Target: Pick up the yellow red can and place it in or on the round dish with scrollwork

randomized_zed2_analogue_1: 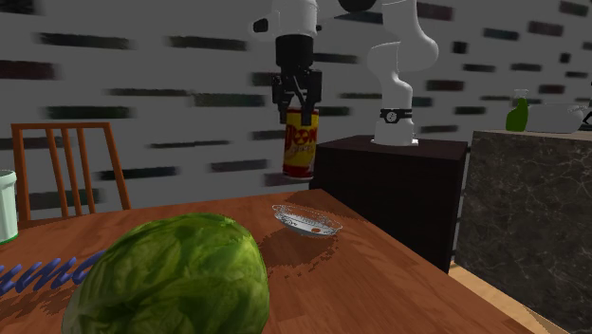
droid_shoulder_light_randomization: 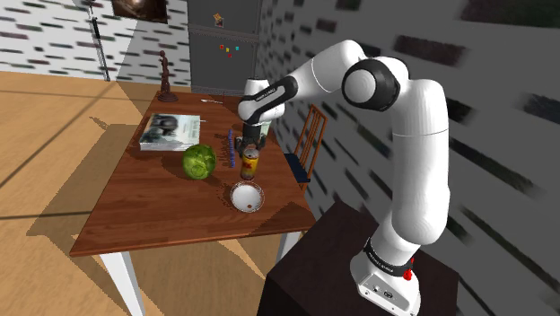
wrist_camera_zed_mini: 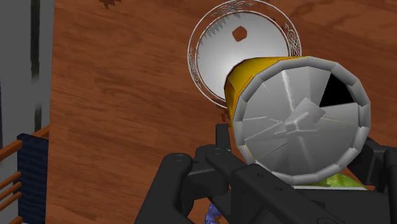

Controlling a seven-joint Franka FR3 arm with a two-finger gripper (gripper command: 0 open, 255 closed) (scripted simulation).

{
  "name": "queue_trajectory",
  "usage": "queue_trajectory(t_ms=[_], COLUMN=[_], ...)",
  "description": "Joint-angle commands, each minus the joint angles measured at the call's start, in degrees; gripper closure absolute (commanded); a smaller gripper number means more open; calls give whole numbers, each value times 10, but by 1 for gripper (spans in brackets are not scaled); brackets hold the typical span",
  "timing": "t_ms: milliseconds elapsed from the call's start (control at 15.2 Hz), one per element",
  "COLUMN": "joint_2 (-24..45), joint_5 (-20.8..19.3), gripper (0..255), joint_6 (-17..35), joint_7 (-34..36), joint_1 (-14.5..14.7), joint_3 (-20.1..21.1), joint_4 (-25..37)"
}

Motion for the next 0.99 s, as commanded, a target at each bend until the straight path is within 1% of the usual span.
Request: queue_trajectory(t_ms=[0,924], joint_2=[8,83], joint_5=[1,10], gripper=[255,255], joint_6=[12,87], joint_7=[1,-5], joint_1=[1,-4], joint_3=[1,7], joint_4=[-3,-4])
